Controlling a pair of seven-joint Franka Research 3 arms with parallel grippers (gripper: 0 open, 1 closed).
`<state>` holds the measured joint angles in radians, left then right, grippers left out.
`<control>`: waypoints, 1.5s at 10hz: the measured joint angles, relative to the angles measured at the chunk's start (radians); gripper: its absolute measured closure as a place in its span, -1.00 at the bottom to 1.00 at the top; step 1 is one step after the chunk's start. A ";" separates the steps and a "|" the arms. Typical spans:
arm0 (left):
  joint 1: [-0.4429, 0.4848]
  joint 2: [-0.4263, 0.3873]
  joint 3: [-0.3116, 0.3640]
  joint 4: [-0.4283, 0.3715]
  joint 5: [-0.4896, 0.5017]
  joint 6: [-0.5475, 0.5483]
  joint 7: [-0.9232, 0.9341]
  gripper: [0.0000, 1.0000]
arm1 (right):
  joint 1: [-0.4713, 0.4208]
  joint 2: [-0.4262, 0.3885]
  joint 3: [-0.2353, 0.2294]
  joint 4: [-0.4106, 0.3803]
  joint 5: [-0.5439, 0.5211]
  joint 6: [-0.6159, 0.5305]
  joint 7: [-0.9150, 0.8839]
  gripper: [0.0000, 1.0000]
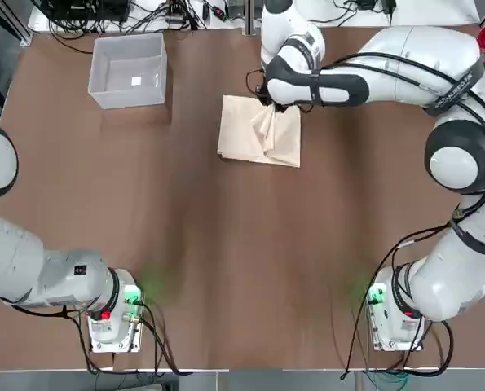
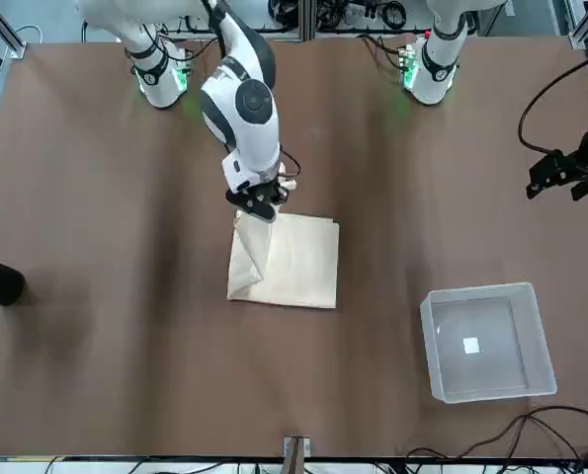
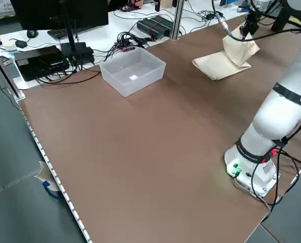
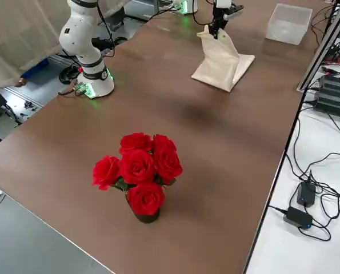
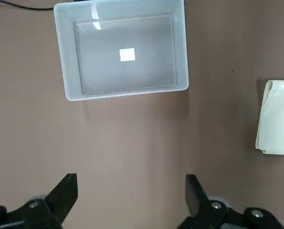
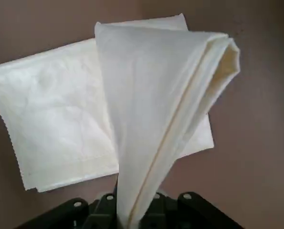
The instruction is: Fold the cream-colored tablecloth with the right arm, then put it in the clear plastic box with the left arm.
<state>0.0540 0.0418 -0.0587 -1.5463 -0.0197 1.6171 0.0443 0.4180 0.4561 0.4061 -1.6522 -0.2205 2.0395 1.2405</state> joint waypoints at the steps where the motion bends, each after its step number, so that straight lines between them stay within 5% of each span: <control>1: 0.000 0.000 0.000 0.000 0.000 0.000 0.000 -0.99 | 0.006 0.015 0.000 0.001 -0.005 0.010 0.009 0.84; 7: 0.000 0.000 -0.001 0.000 0.000 0.000 0.000 -0.99 | 0.010 0.079 -0.002 0.115 -0.008 0.012 0.076 0.84; 15: 0.000 0.005 -0.003 0.000 0.000 0.000 0.003 -0.99 | 0.026 0.138 -0.003 0.163 -0.061 0.010 0.154 0.84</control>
<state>0.0537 0.0471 -0.0617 -1.5466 -0.0197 1.6172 0.0468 0.4442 0.5943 0.4027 -1.4892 -0.2819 2.0496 1.3948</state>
